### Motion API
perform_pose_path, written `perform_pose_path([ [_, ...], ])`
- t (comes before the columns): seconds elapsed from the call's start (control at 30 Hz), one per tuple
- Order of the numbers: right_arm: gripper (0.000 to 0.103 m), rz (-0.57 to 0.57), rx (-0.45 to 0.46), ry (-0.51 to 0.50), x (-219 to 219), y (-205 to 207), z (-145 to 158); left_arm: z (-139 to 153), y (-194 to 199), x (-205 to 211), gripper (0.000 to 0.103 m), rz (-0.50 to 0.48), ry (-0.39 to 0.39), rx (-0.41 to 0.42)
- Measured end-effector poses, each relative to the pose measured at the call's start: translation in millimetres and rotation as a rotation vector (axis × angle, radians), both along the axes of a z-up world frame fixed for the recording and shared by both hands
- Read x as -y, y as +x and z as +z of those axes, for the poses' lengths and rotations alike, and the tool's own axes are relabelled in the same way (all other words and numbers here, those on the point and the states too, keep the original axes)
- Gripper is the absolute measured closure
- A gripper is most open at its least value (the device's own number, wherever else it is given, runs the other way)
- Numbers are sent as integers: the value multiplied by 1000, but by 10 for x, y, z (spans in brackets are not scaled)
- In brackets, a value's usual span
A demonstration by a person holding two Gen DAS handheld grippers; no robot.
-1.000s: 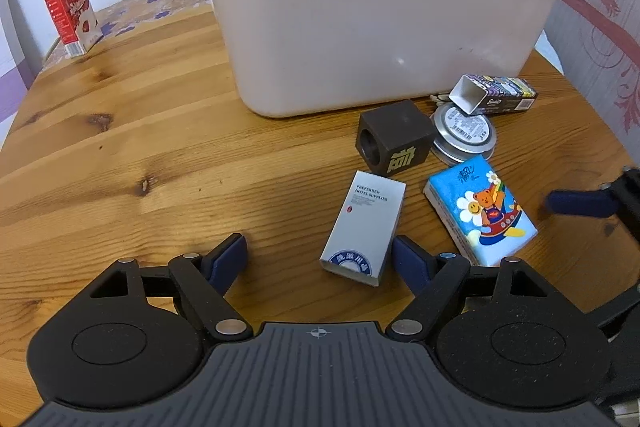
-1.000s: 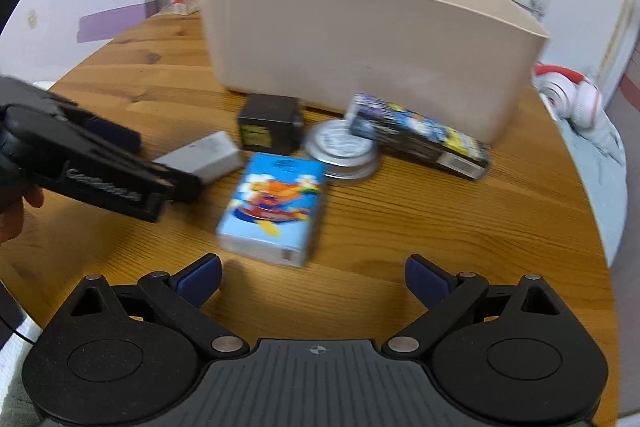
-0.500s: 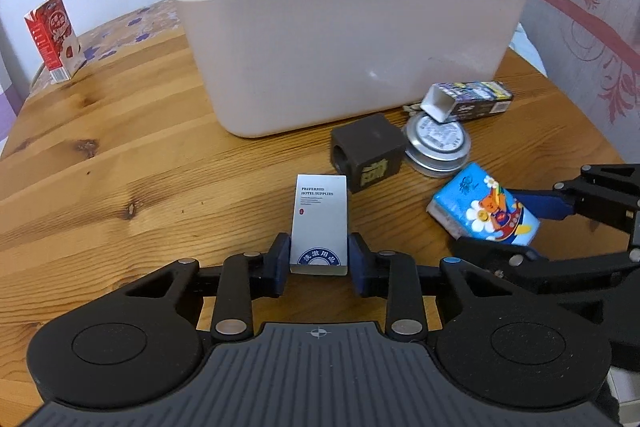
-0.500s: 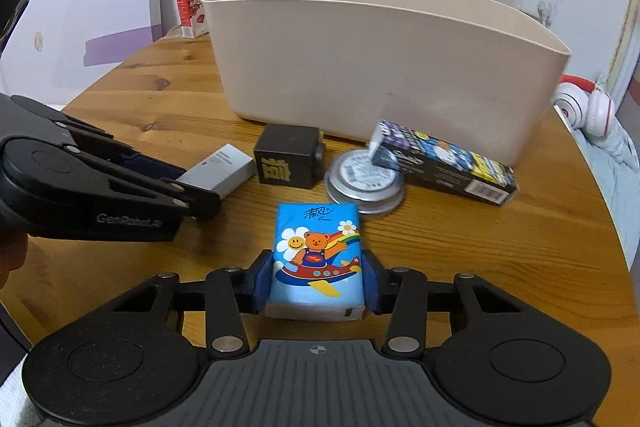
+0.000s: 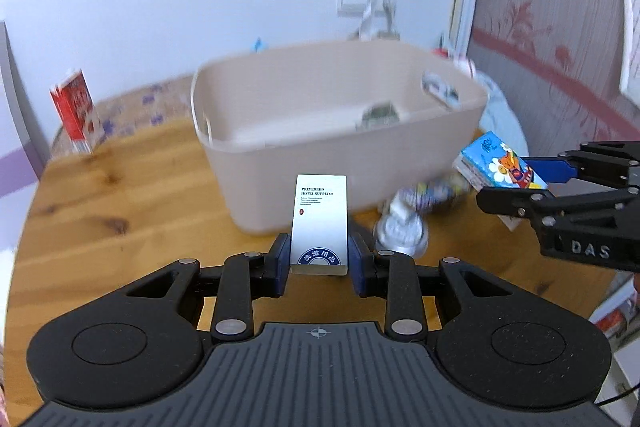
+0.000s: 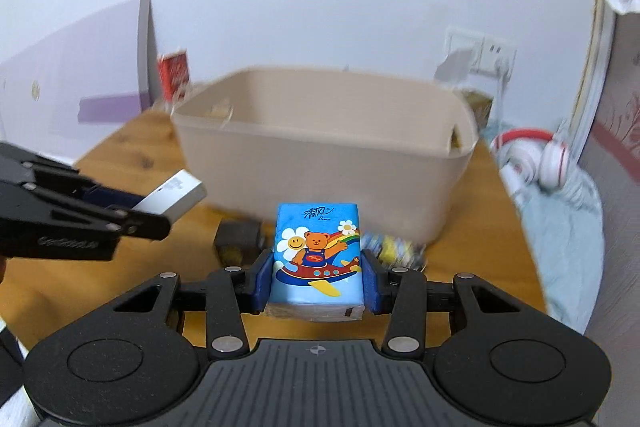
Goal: Organize objects
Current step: 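Carry both packs over the beige bin and open both grippers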
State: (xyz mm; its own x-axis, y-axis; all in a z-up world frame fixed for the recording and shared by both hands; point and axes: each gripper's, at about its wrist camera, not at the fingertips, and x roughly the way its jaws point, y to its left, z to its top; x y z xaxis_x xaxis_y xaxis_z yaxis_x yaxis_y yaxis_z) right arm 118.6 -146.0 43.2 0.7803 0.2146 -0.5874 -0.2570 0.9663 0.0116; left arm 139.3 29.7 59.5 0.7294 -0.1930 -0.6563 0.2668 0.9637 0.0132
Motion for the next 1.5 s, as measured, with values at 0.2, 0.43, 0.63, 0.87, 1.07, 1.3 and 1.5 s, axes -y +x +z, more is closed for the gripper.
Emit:
perform_pose_path([
  [0.2, 61, -15, 77, -20, 116, 319, 297, 265, 325, 75, 72, 44, -7, 52],
  [0.43, 61, -14, 94, -34, 156, 775, 433, 277, 812, 186, 72, 100, 6, 57],
  [0.63, 61, -16, 66, -72, 120, 1153, 320, 157, 1165, 291, 72, 123, 22, 34],
  [0.87, 61, -13, 12, -116, 50, 1405, 84, -88, 1410, 402, 71, 121, 69, -37],
  [1.07, 45, -21, 37, -140, 70, 1333, 72, -55, 1333, 383, 35, 141, 70, -18],
  [1.3, 30, -42, 81, -131, 204, 1062, 238, 137, 1082, 320, 25, 147, 37, 29],
  [1.5, 14, -56, 78, -121, 307, 787, 279, 243, 774, 246, 16, 134, 39, 48],
])
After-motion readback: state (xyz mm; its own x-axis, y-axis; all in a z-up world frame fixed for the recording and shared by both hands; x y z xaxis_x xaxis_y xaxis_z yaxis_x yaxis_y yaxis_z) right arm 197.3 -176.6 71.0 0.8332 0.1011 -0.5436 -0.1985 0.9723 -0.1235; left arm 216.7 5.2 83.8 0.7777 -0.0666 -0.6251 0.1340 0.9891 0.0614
